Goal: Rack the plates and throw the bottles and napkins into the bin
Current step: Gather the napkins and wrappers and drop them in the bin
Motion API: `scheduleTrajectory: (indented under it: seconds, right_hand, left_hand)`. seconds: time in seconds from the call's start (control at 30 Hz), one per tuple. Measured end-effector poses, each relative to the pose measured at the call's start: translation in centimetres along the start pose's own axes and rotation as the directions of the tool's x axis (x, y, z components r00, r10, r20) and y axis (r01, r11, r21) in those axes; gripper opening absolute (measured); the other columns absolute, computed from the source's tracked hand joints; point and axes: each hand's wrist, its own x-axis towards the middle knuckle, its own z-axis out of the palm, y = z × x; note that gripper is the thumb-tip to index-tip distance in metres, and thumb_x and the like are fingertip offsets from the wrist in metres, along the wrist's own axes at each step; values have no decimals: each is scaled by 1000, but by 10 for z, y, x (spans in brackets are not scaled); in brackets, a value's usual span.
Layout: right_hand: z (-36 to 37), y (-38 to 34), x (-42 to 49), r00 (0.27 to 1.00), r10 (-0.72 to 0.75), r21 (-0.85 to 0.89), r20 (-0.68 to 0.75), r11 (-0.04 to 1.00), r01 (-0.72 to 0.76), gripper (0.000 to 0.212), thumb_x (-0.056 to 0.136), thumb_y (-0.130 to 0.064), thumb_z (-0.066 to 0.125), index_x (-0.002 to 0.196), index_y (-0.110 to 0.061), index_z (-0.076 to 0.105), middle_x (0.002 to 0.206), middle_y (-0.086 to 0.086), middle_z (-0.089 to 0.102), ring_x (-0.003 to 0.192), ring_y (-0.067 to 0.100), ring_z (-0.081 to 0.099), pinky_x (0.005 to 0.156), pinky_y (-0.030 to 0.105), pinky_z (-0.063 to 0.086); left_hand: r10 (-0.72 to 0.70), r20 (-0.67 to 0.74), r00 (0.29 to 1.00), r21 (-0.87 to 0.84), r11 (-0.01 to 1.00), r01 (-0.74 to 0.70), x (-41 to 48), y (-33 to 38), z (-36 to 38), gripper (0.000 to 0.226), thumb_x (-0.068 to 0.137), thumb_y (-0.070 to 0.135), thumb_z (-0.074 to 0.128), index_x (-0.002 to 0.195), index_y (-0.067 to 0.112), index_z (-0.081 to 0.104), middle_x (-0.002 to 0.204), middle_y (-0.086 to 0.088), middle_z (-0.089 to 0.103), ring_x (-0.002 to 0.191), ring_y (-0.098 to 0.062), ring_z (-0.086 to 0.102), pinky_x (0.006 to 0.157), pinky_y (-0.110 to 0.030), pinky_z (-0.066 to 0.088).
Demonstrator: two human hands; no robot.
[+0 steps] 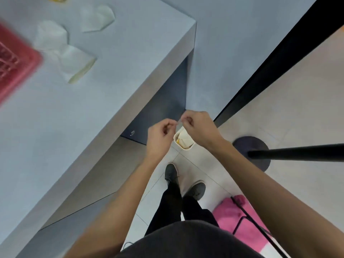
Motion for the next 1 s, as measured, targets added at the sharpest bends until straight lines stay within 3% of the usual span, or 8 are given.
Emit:
scheduleTrajectory:
  seconds: [0.07,0.2,0.37,0.5,0.63,0.73,0.87,1.0]
  right_hand:
    - [-16,-26,-4,998,-51,49,-34,997,53,15,93,-14,53,90,-13,67,62,-10,55,58,11,51,62,36,49]
    - [-41,-66,-8,989,-127,135,-74,981,137,13,94,-13,55,91,-15,68,68,2,64,64,19,60,68,39,53]
    - [-61,-106,-5,972,-231,154,-49,959,236,17,96,-14,52,89,-11,67,70,10,64,65,28,60,68,45,51]
    - [-67,-132,10,957,-289,92,-17,953,290,18,96,-12,51,87,-17,66,73,3,66,68,20,62,70,38,54]
    - [-71,-154,38,949,-311,10,55,950,311,17,95,-13,51,94,-19,67,81,1,68,72,17,61,69,28,50]
    - [-71,-168,70,935,-346,-39,73,936,349,14,94,-12,53,97,-14,67,87,0,66,76,14,59,70,24,48]
    - [-64,-178,122,927,-359,-162,107,914,373,17,94,-17,56,110,-16,62,104,1,58,86,16,58,79,28,48]
    - [-54,-193,172,923,-345,-244,172,893,379,29,95,-19,57,124,-14,57,119,5,49,98,22,57,88,35,49]
  left_hand:
    - [29,-58,998,-18,999,-30,-10,22,-20,17,95,8,58,95,14,74,64,-1,63,57,-15,57,56,-21,47]
    - [26,-129,991,-86,996,-37,-25,49,-49,21,98,14,54,93,24,71,65,3,63,59,-12,61,64,-29,53]
    - [73,-222,972,-101,990,-97,-40,71,-86,20,99,15,53,93,22,71,68,2,66,62,-13,62,61,-23,51]
    - [105,-317,942,-56,990,-129,-40,78,-123,19,96,12,55,92,19,73,73,7,68,64,-10,63,62,-22,50]
    - [178,-366,913,106,983,-149,-21,76,-163,17,94,14,59,101,19,73,98,11,70,83,-4,63,72,-15,47]
    - [224,-370,902,228,963,-146,10,69,-196,22,90,14,63,109,19,71,108,7,68,91,-9,61,79,-25,48]
    - [225,-322,919,439,896,-66,59,59,-231,42,86,19,68,128,17,60,131,-1,56,118,-21,51,87,-31,42]
    - [120,-259,958,581,812,55,103,49,-254,64,82,31,75,139,20,50,147,-3,40,133,-27,37,98,-44,44]
